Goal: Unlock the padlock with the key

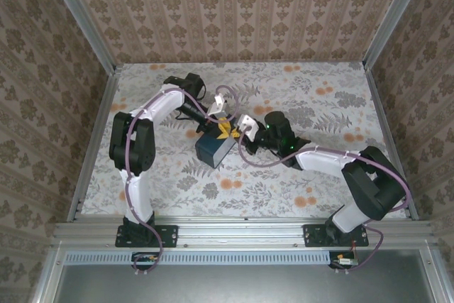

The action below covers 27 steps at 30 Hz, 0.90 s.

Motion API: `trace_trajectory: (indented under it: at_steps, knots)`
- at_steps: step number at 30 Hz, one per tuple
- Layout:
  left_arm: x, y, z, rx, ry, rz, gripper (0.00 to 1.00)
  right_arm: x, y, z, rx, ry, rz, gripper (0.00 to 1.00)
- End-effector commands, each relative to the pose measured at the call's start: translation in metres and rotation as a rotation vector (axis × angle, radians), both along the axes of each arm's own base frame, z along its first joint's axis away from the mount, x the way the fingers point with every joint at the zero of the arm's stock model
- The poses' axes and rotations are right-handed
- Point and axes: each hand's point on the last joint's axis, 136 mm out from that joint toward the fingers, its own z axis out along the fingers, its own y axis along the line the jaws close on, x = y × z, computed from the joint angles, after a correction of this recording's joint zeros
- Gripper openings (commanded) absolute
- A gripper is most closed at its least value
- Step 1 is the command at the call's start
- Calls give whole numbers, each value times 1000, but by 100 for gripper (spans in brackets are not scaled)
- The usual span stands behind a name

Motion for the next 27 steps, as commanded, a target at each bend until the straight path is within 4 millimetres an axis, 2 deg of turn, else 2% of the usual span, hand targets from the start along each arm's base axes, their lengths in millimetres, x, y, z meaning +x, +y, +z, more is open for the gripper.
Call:
trace_trajectory:
  at_steps: [1, 6, 8, 11, 18, 23, 24, 27]
  knots:
    - [-15, -18, 16, -80, -35, -51, 8, -11, 13, 24, 191, 377, 49, 0]
    - [-18, -21, 17, -89, -31, -60, 8, -5, 18, 33, 378, 819, -16, 0]
    - [-17, -21, 18, -92, -32, -59, 8, -6, 19, 29, 413, 989, -38, 0]
    - [-16, -21, 21, -104, -36, -57, 8, -3, 19, 19, 461, 1123, -107, 0]
    - [-15, -21, 22, -114, -40, -53, 8, 12, 21, 19, 632, 1390, -205, 0]
    - [-16, -20, 19, -108, -30, -53, 8, 10, 15, 3, 577, 1486, -278, 1]
    - [-16, -20, 18, -106, -26, -53, 8, 11, 12, -1, 569, 1498, -292, 5]
    - [-16, -19, 18, -102, -24, -51, 8, 13, 0, -1, 576, 1488, -289, 11]
